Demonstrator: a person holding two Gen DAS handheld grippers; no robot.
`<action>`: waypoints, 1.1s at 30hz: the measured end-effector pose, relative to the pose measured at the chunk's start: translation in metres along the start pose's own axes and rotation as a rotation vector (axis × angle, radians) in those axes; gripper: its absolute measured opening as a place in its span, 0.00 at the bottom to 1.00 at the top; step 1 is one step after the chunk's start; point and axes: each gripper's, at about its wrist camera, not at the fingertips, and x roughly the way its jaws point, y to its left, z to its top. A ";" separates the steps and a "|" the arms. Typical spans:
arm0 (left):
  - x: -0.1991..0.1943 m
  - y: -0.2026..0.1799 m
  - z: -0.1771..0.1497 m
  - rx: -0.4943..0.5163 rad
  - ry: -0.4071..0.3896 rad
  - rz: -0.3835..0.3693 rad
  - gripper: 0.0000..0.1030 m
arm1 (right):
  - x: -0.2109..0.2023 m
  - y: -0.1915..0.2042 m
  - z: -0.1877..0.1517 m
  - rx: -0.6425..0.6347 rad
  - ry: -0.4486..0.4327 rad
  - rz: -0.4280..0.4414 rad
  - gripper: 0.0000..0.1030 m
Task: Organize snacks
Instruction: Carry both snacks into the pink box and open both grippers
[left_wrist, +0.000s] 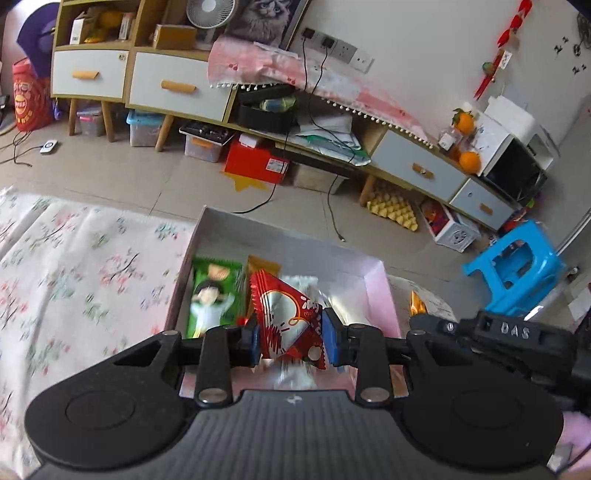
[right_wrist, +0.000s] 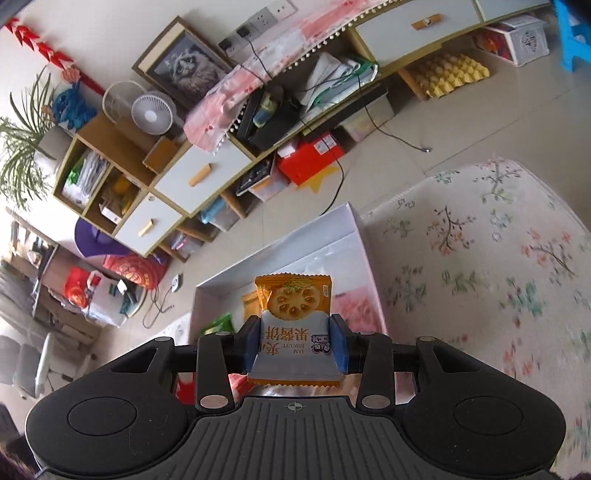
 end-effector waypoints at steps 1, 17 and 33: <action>0.006 0.001 0.003 -0.001 0.001 0.006 0.28 | 0.006 -0.003 0.005 -0.010 0.008 -0.003 0.37; 0.075 -0.011 0.019 0.012 0.007 0.086 0.29 | 0.051 -0.025 0.026 -0.088 -0.023 0.061 0.38; 0.072 -0.020 0.022 0.059 0.011 0.099 0.58 | 0.049 -0.019 0.025 -0.107 -0.049 0.067 0.59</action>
